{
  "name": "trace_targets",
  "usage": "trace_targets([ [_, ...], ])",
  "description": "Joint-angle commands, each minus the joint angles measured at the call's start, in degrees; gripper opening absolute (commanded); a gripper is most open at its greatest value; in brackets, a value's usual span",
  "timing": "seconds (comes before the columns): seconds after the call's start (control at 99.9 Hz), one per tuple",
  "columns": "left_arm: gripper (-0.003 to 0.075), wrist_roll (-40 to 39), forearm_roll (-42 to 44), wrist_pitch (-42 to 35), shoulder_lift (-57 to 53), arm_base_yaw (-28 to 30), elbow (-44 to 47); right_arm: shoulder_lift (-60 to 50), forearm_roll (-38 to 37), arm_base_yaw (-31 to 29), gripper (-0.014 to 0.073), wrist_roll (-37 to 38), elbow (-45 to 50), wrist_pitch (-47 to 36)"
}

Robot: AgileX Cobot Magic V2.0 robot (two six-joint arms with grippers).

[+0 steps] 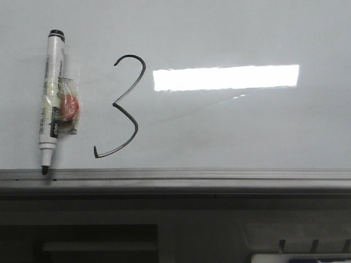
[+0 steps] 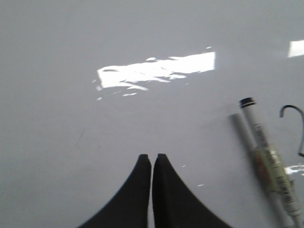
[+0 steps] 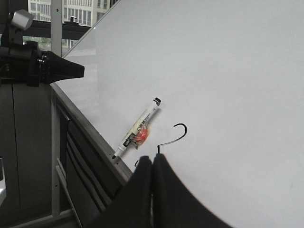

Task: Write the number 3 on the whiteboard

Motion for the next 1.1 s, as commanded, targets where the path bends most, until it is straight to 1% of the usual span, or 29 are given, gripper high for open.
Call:
trace_targets([
  [0.0,-0.0021,-9.8,7.1,-4.5,-1.6,3.1,0.9,0.8,-0.9,-0.3,-0.0061,0.1,-1.4,-4.6],
  [0.04,-0.0021,-10.9,8.3,-4.5,-2.6,4.3,2.2,0.8,-0.9,-0.3,-0.0061,0.1,-1.4,-4.6],
  [0.27,-0.0021,-10.7,8.3,-4.4,-8.3,9.6,7.9,0.8,-0.9,-0.3,-0.0061,0.1,-1.4,-4.6],
  [0.35,-0.0021,-10.7,7.9,-5.4,-8.4,10.5,10.2,0.8,-0.9,-0.3,-0.0061,0.1,-1.4,-4.6],
  [0.42,-0.0021,-10.7,5.7,-5.8,-8.4,11.3,12.0,0.8,-0.9,-0.3,-0.0061,0.1,-1.4,-4.6],
  [0.46,-0.0021,-10.7,5.0,-2.2,-8.4,11.8,11.9,0.8,-0.9,-0.3,-0.0061,0.1,-1.4,-4.6],
  [0.5,-0.002,-10.7,5.0,-1.4,-8.4,12.2,11.9,0.8,-0.9,-0.3,-0.0061,0.1,-1.4,-4.6],
  [0.67,-0.0021,-10.7,5.0,4.8,-8.4,12.7,11.9,0.8,-0.9,-0.3,-0.0061,0.1,-1.4,-4.6],
  [1.091,-0.0021,-10.9,4.9,4.7,-8.3,12.7,11.9,0.8,-0.9,-0.3,-0.0061,0.1,-1.4,-4.6],
])
